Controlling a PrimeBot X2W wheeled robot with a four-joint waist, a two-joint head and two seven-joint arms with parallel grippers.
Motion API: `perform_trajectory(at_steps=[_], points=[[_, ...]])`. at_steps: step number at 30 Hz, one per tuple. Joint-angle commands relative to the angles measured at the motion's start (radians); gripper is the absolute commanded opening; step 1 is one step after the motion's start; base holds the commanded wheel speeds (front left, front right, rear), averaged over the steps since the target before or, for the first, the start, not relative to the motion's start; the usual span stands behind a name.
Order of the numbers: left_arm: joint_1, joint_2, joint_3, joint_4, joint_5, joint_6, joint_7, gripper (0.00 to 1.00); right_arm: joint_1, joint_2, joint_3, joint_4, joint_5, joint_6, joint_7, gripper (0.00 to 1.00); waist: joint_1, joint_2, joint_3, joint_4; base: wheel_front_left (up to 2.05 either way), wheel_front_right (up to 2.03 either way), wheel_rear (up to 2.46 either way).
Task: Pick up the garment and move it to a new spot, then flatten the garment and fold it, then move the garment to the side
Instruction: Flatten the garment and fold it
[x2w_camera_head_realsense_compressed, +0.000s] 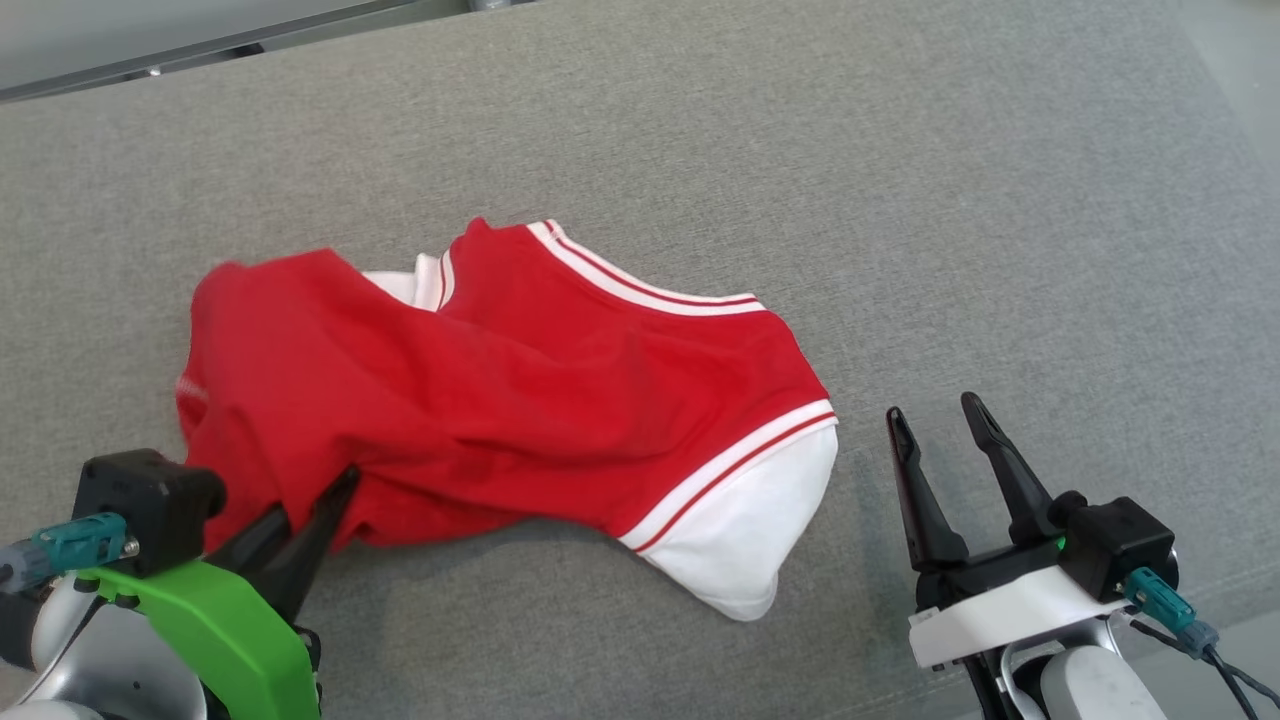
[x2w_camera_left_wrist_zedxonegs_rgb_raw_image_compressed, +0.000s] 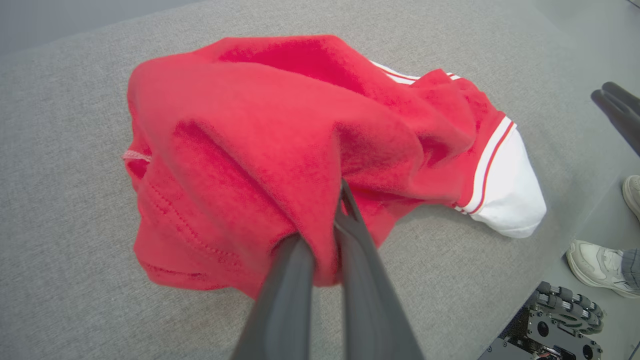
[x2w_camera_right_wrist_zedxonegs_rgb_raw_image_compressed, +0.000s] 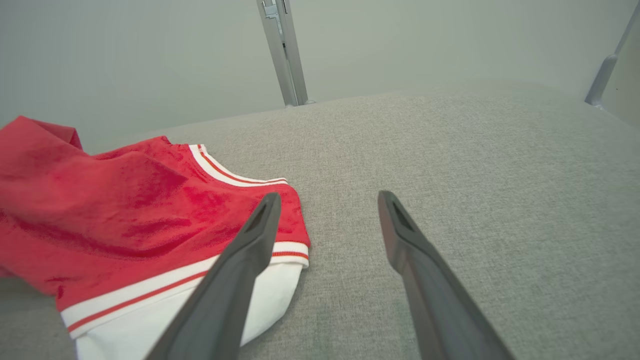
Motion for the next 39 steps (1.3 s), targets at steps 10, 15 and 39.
perform_trajectory(at_steps=[10,15,39], points=[[-0.352,-0.281,-0.158,0.113,0.274,-0.11,0.388,0.0,-0.066,-0.003,0.017,0.021,-0.026,0.0,-0.004,1.0,0.0,0.0084,0.019,0.046,0.0,0.0,0.0],[-0.473,-0.563,-0.22,0.375,0.331,-0.161,0.425,0.25,-0.071,-0.003,0.015,0.027,-0.043,0.0,-0.003,1.0,0.0,0.0084,0.032,0.005,0.0,0.0,0.0],[-0.349,-0.481,-0.267,0.409,0.433,-0.228,0.323,1.0,0.007,-0.003,-0.019,0.025,-0.084,0.0,-0.004,1.0,0.0,0.0084,-0.059,0.031,0.0,0.0,0.0]])
